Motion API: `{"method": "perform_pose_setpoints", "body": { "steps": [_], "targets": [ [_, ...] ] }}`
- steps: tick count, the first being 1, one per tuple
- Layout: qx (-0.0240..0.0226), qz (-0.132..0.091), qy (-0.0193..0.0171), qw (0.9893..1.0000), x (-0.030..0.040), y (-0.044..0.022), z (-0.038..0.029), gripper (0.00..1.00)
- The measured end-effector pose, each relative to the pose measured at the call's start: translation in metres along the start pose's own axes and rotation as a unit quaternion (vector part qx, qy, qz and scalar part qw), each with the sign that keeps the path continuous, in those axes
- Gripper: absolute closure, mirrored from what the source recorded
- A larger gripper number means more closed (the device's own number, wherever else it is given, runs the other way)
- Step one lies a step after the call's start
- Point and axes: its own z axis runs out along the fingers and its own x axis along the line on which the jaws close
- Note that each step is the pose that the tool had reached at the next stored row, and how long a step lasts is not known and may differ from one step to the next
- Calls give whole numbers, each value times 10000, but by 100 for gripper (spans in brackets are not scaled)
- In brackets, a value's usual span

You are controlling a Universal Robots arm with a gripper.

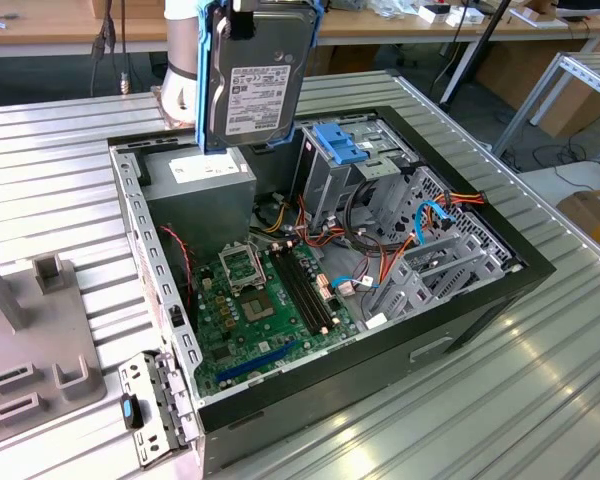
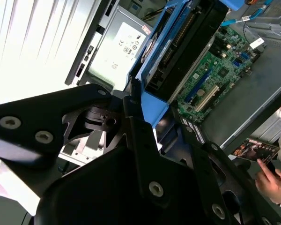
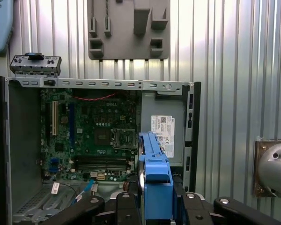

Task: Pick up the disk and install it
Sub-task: 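Pick up the disk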

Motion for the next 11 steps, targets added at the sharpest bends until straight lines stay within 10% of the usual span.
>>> {"method": "perform_pose_setpoints", "body": {
  "steps": [11],
  "targets": [
    [0,-1,0,10000,12,0,0,63]
  ]
}}
